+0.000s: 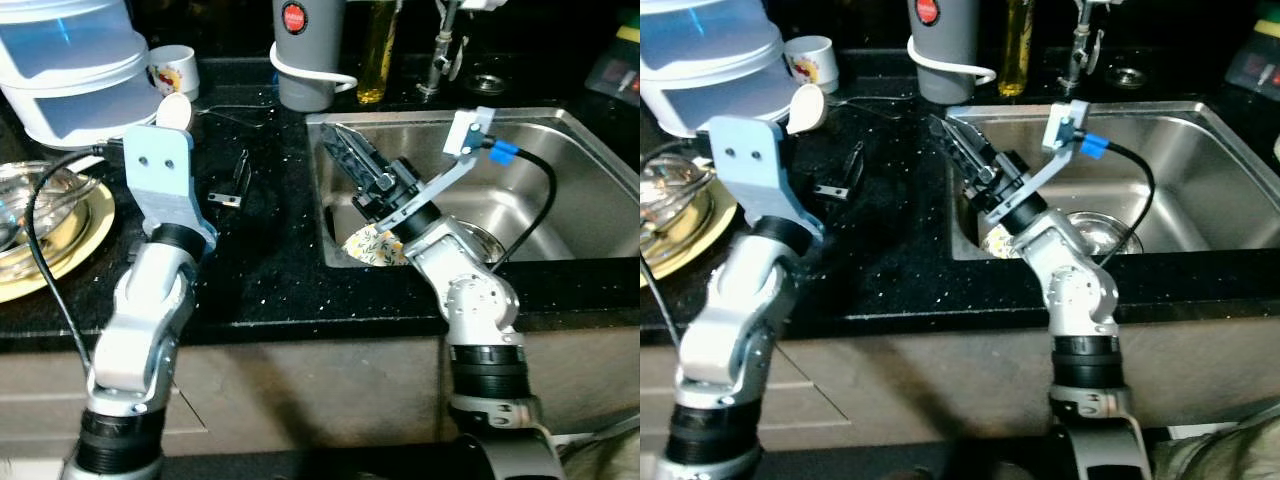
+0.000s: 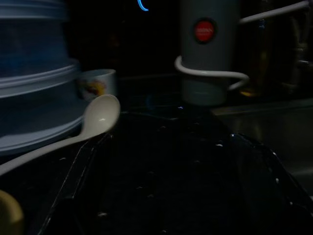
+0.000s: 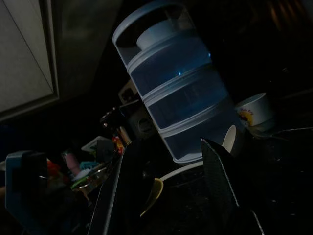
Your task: Kitchen organization
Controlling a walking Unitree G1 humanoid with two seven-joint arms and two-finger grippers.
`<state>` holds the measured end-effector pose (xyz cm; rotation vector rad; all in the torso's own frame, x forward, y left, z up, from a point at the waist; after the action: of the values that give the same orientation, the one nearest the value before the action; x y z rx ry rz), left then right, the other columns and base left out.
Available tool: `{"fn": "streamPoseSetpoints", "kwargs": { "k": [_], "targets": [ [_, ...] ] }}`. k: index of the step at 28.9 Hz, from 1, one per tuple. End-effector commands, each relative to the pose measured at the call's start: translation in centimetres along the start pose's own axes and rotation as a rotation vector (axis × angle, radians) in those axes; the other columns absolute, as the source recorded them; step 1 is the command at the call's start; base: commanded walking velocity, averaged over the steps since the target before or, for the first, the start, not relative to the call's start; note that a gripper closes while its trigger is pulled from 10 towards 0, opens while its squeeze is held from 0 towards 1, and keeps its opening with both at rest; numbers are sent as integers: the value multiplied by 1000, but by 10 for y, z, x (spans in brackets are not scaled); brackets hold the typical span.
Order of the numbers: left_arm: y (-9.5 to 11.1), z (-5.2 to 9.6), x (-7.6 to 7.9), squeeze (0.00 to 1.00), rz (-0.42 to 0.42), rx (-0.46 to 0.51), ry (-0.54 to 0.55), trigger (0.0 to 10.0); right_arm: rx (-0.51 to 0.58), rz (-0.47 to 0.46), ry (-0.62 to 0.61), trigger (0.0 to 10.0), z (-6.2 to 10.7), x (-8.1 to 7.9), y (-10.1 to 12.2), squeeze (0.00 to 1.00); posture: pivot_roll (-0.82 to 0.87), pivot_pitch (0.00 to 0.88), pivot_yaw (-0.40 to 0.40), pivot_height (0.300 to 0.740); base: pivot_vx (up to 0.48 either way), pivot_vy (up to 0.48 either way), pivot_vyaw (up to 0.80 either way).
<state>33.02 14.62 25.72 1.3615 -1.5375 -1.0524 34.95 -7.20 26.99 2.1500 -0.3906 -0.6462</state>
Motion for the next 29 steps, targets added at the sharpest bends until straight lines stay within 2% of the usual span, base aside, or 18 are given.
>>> {"fn": "streamPoseSetpoints", "kwargs": {
  "k": [1,13,26,29],
  "targets": [
    [-3,1,-5,0,-15,-13,14,10000,-5,5,4,10000,-3,-2,-2,0,41,53,-43,732,0,307,0],
    [-1,1,-5,0,-18,-10,12,10000,-7,3,6,10000,-3,-2,-3,0,45,54,-44,732,0,304,0],
    [2,1,-3,0,-7,9,3,10000,-10,3,1,10000,-2,-2,-4,0,44,58,-44,732,0,77,0],
    [9,0,-2,0,-14,30,-1,10000,-14,3,0,10000,-1,-2,-5,0,44,59,-44,732,0,0,0]
  ]
}}
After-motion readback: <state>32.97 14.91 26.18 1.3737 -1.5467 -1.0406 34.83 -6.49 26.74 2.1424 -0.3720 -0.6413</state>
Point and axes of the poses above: a point about 5 cm out from each wrist's last joint towards the gripper, its own z axis pointing back from the gripper into the wrist, its own y axis along the axis of the wrist's last joint, x = y × z, the point moved 4 cm from there along -z, pointing out of the wrist towards the gripper, and after that the axes turned 5 degrees about z, right-handed, at the moved point
